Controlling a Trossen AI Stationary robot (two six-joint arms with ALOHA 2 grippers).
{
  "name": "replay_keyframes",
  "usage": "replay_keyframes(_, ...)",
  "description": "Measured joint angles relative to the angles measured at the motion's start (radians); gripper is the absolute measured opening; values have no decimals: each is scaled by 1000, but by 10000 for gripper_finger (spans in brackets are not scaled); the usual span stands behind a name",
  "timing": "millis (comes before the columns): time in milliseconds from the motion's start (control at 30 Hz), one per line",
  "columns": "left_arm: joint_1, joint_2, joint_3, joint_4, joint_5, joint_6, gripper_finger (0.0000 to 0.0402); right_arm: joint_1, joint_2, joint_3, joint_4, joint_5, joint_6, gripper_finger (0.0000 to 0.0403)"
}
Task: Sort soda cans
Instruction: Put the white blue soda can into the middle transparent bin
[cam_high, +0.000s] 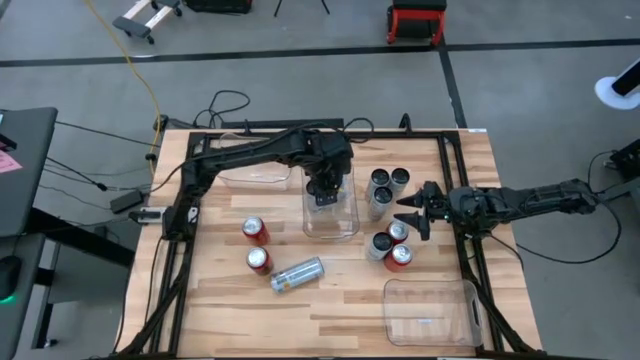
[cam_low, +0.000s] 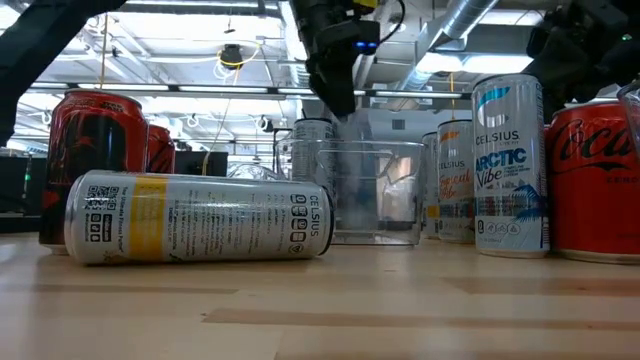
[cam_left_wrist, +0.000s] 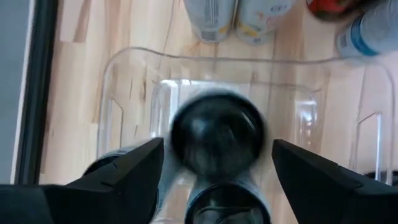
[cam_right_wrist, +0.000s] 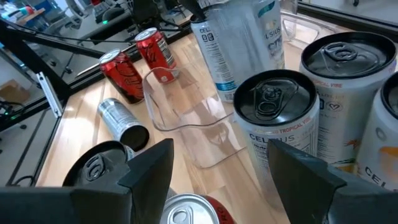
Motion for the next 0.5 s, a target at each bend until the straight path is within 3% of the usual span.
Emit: replay_keyframes(500,2,4,37,-63,-64,-17,276,0,0,0,4,-1,-21,281)
